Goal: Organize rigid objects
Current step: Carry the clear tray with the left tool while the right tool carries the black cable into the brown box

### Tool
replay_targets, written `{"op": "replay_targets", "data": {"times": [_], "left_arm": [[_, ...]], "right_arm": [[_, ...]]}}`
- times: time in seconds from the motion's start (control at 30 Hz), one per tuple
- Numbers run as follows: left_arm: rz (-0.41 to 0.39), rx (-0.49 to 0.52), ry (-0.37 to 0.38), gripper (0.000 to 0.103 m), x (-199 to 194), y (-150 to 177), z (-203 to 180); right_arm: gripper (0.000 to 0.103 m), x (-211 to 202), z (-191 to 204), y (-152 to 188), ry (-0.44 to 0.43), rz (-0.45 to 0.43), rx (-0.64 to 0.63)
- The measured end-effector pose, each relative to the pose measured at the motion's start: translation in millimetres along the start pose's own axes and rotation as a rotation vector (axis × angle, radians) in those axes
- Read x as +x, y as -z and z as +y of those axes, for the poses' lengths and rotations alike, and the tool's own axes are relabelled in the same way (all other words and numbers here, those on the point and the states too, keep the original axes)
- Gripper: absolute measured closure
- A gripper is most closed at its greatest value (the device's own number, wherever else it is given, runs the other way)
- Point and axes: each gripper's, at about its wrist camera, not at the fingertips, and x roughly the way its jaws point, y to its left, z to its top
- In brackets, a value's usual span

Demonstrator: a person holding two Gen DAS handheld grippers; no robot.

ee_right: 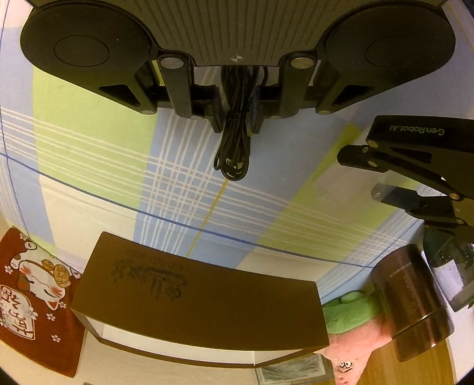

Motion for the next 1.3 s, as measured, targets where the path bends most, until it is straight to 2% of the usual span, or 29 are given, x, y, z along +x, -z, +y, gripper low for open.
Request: {"op": "replay_targets", "data": {"times": [0.27, 0.77, 1.1, 1.3], "left_arm": [[0.001, -0.01, -0.008, 0.051, -6, 5, 1], [-0.043, -0.036, -0.019, 0.051, -33, -4, 5], [-0.099, -0.037, -0.007, 0.051, -49, -37, 6], [-0.149, -0.041, -0.014, 0.051, -56, -68, 12]], "right_arm": [[0.092, -4, 1, 2, -0.007, 0.005, 0.02], [0.092, -35, -8, -15, -0.034, -0.057, 0.108], [0.092, -49, -21, -39, -0.054, -0.106, 0.146], [0.092, -53, -34, -67, -0.079, -0.145, 0.16]]}}
